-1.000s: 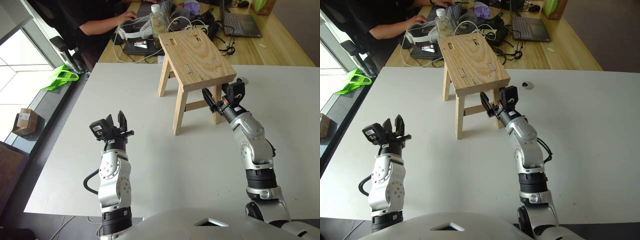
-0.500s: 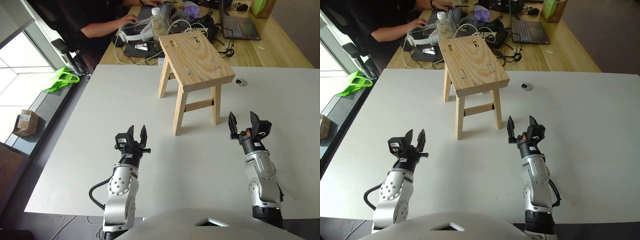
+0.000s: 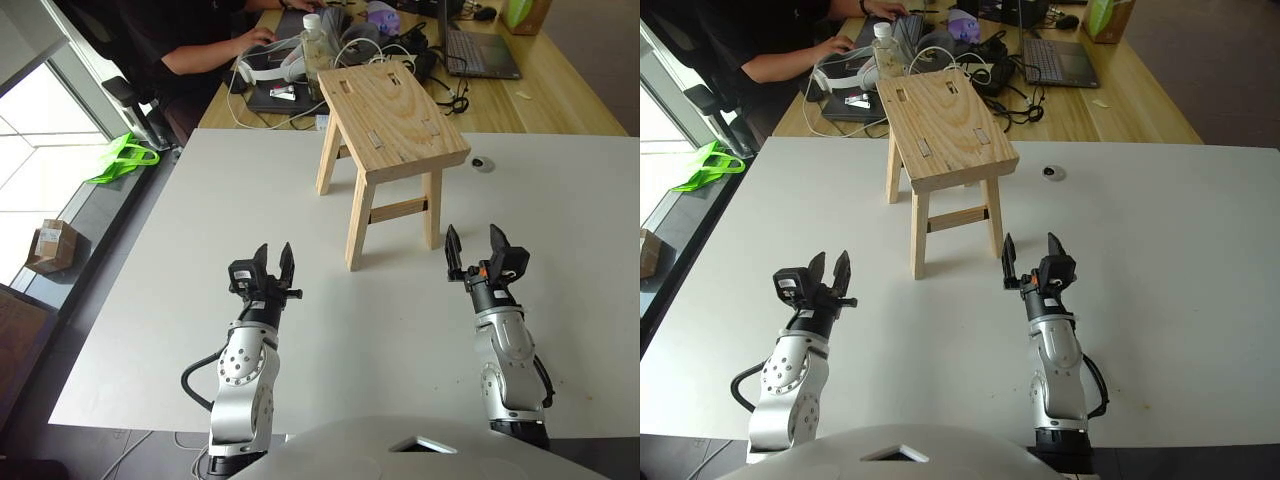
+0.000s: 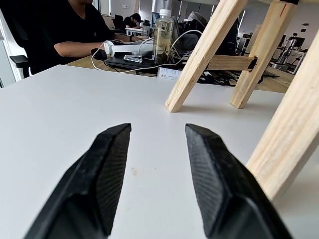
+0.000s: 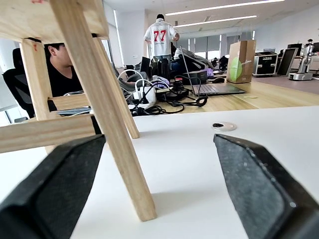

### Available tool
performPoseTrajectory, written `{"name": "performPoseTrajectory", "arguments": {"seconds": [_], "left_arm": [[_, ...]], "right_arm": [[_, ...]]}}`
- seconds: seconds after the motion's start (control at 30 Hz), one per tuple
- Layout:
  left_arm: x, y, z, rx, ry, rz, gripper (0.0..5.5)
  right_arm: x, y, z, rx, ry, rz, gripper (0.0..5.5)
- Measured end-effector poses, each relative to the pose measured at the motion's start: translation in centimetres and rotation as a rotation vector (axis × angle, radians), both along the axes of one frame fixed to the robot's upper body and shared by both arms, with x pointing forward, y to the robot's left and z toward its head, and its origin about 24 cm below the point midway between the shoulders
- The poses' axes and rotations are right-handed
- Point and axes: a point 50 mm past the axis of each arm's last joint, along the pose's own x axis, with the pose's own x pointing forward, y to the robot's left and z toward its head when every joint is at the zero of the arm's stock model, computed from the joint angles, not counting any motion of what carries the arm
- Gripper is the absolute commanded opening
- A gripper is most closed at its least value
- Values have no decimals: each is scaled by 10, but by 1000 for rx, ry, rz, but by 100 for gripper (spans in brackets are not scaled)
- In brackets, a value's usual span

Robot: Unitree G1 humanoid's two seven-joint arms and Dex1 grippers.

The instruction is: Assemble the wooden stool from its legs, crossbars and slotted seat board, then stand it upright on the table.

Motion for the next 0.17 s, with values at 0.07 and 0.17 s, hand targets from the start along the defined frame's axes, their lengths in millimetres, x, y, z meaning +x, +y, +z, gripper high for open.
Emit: {"name": "performPoseTrajectory", "arguments": {"seconds": [0.07, 0.17], "left_arm": [[0, 3, 1, 9, 9, -13, 203], [0, 3, 4, 9, 4, -25, 203]], "right_arm": [[-2, 3, -1, 5, -1, -13, 402], [-5, 5, -2, 14, 0, -22, 402]]}}
